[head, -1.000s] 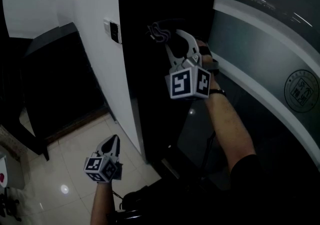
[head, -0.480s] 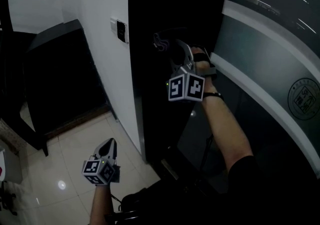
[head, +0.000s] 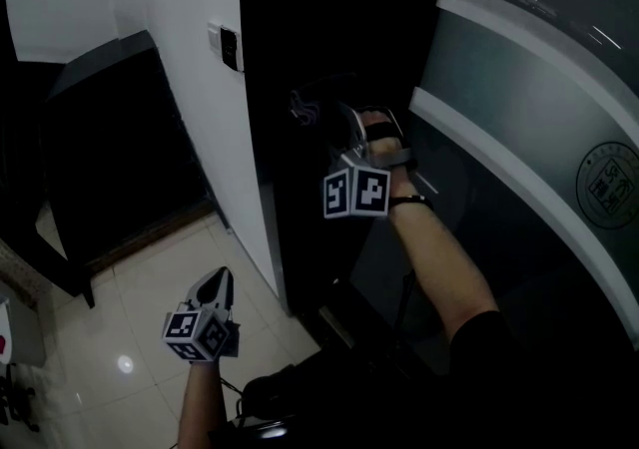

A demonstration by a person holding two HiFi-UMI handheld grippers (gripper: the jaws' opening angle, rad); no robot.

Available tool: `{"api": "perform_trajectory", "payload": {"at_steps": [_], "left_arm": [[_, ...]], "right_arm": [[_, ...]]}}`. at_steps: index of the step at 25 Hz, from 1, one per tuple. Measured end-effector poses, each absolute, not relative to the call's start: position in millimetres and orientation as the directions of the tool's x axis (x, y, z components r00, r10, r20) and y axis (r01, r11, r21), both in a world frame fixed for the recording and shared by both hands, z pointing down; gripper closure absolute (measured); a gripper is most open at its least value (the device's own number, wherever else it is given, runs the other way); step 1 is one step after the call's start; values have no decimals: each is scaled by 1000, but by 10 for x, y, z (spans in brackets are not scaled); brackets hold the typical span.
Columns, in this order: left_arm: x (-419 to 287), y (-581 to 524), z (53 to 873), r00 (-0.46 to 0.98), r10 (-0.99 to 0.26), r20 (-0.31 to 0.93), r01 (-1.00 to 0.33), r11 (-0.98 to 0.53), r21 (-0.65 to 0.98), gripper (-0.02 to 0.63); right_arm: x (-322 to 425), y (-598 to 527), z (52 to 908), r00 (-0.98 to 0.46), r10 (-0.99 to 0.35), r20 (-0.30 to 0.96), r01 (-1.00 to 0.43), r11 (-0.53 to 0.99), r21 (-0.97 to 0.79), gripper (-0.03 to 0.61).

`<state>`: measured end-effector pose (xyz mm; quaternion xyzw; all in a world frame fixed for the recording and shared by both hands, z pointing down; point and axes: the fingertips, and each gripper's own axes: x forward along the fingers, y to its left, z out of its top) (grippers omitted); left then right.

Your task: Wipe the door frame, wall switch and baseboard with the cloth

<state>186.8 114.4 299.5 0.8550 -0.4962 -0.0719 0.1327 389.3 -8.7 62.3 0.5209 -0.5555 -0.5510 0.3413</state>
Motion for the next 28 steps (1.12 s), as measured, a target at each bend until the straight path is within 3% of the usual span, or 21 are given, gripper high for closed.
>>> {"api": "perform_trajectory", "payload": {"at_steps": [28], "left_arm": [[1876, 1154, 2949, 486, -873, 45, -849, -459, 261, 612]], "right_arm": [[4064, -124, 2302, -215, -977, -6, -257, 51, 965, 485]]}}
